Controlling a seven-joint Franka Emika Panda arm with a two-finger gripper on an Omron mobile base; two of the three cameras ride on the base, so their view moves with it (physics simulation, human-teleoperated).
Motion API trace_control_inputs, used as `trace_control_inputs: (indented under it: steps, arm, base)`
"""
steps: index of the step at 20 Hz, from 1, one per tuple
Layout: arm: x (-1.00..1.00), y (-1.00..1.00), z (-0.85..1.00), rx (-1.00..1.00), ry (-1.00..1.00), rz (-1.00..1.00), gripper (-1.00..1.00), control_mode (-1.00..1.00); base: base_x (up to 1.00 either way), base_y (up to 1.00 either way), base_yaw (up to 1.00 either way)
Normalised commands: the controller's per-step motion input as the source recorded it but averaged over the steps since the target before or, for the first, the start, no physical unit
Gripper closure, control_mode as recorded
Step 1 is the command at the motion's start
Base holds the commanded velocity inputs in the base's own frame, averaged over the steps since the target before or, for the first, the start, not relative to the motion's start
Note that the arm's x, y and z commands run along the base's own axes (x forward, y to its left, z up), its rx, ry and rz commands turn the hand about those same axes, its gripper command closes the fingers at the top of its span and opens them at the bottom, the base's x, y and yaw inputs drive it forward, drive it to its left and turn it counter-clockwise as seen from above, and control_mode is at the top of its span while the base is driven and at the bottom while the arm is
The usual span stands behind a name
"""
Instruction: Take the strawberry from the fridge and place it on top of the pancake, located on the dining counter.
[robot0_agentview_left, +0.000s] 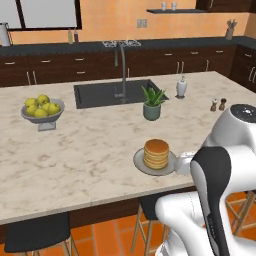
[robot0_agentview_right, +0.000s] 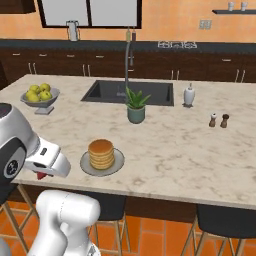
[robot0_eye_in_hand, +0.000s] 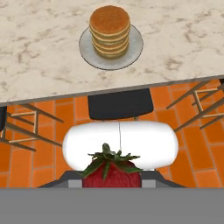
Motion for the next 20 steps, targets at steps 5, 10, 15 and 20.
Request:
trace_control_inputs:
  steps: [5, 10, 15, 20]
  arm:
    - [0.00, 0.00, 0.00, 0.00, 0.00, 0.00, 1.00, 1.00]
    - [0.00, 0.00, 0.00, 0.00, 0.00, 0.00, 1.00, 1.00]
    - [0.73, 0.06, 0.03, 0.00, 0.00, 0.00, 1.00, -1.00]
    - [1.00, 0.06, 0.07, 0.00, 0.11, 0.00, 1.00, -1.00]
  base:
    - [0.55, 0.31, 0.00]
    - [0.46, 0.15, 0.00]
    - [0.12, 0.03, 0.00]
    - [0.00, 0.00, 0.00]
